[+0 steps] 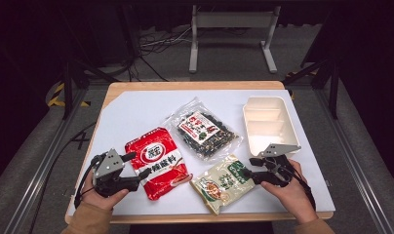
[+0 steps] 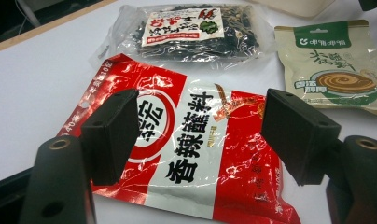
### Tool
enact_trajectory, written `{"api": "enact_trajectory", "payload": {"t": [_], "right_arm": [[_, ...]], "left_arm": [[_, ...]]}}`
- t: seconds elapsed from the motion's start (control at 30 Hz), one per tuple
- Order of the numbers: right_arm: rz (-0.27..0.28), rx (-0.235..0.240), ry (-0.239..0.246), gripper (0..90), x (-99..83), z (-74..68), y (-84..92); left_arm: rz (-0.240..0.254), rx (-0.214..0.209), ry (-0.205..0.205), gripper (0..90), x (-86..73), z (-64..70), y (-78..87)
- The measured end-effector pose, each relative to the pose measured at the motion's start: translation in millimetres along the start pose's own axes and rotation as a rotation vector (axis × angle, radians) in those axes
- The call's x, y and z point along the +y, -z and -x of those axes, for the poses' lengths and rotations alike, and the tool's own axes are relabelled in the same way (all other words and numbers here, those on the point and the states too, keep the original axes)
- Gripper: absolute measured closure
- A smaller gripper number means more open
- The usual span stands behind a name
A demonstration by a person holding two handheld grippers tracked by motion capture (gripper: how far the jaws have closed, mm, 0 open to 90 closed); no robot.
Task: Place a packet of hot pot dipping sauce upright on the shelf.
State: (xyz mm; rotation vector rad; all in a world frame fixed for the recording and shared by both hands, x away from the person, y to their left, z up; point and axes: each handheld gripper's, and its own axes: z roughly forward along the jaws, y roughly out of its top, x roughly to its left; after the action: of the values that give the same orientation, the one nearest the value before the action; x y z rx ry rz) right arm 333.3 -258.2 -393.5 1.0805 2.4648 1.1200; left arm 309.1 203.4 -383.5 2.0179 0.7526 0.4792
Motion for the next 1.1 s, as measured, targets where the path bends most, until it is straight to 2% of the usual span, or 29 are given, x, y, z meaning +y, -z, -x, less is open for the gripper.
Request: {"api": "enact_trajectory", "payload": {"t": [0.03, 0.13, 0.4, 0.57, 0.8, 1.1], "right_arm": [[-0.025, -0.004, -0.011, 46.4, -2.6, 1.3, -3.0], [-0.038, -0.010, -0.015, 46.4, -4.1, 2.3, -5.4], [-0.091, -0.004, -0.071, 50.5, -9.2, 7.4, -12.1], [-0.135, 0.023, -0.121, 51.8, -13.1, 12.5, -16.2], [-0.168, 0.057, -0.150, 53.1, -15.5, 15.0, -20.7], [-0.209, 0.074, -0.177, 54.8, -17.4, 15.2, -25.1]], "left_arm": [[-0.001, 0.000, 0.004, 27.8, -0.3, 0.0, -0.5], [-0.003, 0.001, -0.001, 27.8, -0.5, -0.5, -0.8], [-0.005, 0.000, -0.001, 27.7, -0.6, 0.4, -1.7], [-0.008, -0.003, 0.000, 27.7, -0.7, 1.1, -1.9], [-0.012, -0.002, -0.006, 27.7, -1.2, 0.6, -3.1], [-0.011, 0.000, -0.010, 27.7, -1.3, 0.9, -3.1]]}}
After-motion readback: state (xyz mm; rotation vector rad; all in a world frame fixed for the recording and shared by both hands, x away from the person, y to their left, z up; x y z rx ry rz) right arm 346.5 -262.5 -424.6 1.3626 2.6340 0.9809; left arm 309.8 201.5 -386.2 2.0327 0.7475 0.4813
